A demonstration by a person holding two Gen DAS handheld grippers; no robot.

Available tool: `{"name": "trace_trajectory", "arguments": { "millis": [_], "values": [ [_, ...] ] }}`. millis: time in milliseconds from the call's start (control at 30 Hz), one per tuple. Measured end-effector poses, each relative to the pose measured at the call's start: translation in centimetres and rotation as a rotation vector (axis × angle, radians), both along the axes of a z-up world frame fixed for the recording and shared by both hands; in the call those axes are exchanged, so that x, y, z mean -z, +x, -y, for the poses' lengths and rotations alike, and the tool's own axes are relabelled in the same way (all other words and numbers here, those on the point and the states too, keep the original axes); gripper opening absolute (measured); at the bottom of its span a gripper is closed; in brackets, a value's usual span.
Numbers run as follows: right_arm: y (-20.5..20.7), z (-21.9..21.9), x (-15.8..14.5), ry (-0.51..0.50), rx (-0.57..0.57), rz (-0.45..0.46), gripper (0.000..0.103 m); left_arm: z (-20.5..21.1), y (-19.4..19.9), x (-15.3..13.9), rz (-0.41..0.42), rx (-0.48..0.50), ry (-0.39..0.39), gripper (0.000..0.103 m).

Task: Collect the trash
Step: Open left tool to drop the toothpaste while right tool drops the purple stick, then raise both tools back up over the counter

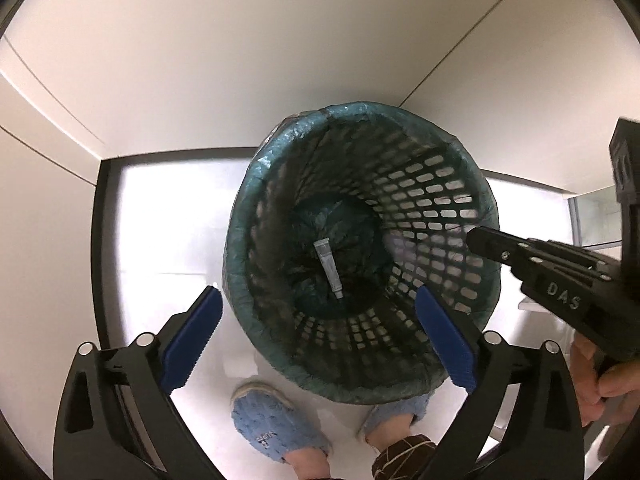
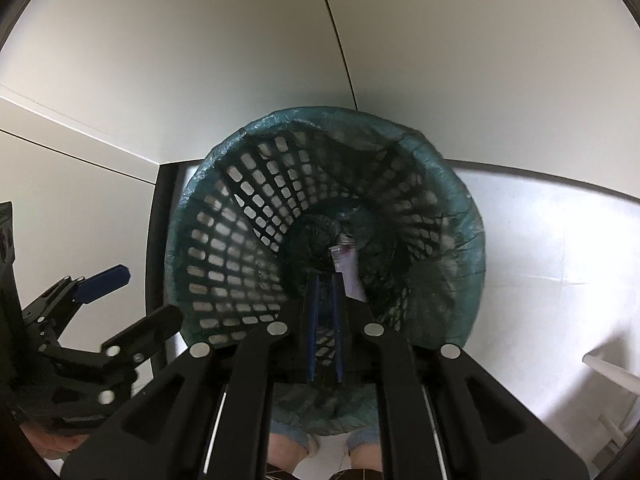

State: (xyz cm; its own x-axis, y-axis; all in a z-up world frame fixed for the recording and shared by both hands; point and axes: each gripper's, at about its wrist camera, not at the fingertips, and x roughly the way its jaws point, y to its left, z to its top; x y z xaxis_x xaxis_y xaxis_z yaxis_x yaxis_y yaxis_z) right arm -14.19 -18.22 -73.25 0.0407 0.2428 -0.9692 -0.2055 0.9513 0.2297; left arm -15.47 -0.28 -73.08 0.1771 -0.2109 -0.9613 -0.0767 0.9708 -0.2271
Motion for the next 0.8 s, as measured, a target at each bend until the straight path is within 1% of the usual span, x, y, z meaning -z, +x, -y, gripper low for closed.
{"name": "trace_trajectory", "arguments": {
  "millis": [33, 67, 100, 133, 167, 200, 333, 367, 400, 433, 500, 600, 700, 800],
  "values": [
    [-0.1, -0.1, 0.0, -0.001, 0.001, 0.004, 0.008, -0.1, 0.0, 0.0, 0.0, -0.002, -0.003, 0.097],
    [-0.1, -0.2, 0.0, -0.002, -0.001, 0.004, 0.013, -0.2, 0.0, 0.1, 0.0, 0.0, -0.001, 0.097],
    [-0.2, -0.2, -0.1, 0.0, -0.002, 0.004, 0.023, -0.2, 0.0, 0.0, 0.001, 0.004, 0.002, 0.097],
    [-0.2, -0.3, -0.2, -0.002, 0.002, 0.009, 0.028, -0.3, 0.0, 0.0, 0.004, 0.007, 0.007, 0.097],
    [-0.2, -0.2, -0.4, -0.004, 0.009, 0.015, 0.038, -0.3, 0.0, -0.1, 0.007, 0.009, 0.01, 0.097],
    [-0.3, 0.0, -0.6, -0.007, 0.017, 0.019, 0.044, -0.3, 0.0, -0.3, 0.009, 0.01, 0.013, 0.097],
    [-0.3, 0.6, -1.6, -0.024, 0.04, 0.033, 0.06, -0.5, -0.1, -1.2, 0.025, 0.005, 0.022, 0.097],
    [-0.2, 0.7, -1.9, -0.03, 0.047, 0.033, 0.069, -0.6, -0.1, -1.5, 0.029, 0.001, 0.021, 0.097],
    [-0.2, 1.0, -2.3, -0.027, 0.059, 0.035, 0.073, -0.6, -0.1, -1.8, 0.032, -0.001, 0.021, 0.097],
    [-0.2, 1.1, -2.6, -0.029, 0.065, 0.034, 0.075, -0.7, -0.1, -2.2, 0.035, -0.002, 0.021, 0.097],
    [-0.1, 1.3, -3.7, -0.046, 0.065, 0.033, 0.083, -0.7, -0.1, -3.1, 0.043, -0.001, 0.025, 0.097],
    [-0.2, 1.5, -5.8, -0.068, 0.062, 0.054, 0.089, -0.5, -0.1, -4.8, 0.05, 0.014, 0.05, 0.097],
    [-0.5, 1.9, -8.2, -0.085, 0.064, 0.071, 0.09, -0.4, -0.1, -7.1, 0.054, 0.028, 0.067, 0.097],
    [-0.9, 1.8, -11.0, -0.104, 0.058, 0.099, 0.091, -0.2, -0.3, -10.1, 0.074, 0.031, 0.095, 0.097]
  ]
}}
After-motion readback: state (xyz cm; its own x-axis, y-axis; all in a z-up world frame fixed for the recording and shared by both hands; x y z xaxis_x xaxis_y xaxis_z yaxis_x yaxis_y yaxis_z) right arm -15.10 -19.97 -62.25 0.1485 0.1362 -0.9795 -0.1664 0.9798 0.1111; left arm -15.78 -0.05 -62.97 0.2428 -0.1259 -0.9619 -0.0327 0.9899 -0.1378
